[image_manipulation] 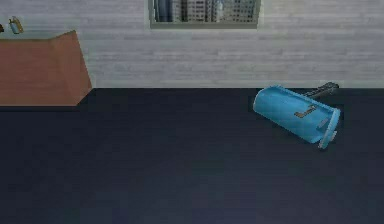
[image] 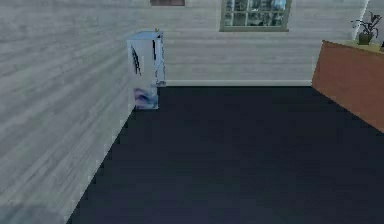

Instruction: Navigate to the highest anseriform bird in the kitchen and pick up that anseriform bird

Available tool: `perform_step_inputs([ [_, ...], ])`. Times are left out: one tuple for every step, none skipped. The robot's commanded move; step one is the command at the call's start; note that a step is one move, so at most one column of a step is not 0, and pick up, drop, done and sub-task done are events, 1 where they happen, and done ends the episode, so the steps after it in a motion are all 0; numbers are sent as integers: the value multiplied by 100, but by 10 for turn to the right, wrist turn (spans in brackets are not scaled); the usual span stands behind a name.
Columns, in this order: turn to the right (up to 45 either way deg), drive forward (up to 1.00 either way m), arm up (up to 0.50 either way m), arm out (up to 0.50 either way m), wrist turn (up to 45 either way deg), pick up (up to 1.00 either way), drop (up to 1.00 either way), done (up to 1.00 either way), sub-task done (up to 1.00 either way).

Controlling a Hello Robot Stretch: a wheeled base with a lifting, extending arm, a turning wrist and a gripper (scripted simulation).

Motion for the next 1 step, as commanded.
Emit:
perform_step_inputs([
  [0,100,0,0,0,0,0,0,0],
])
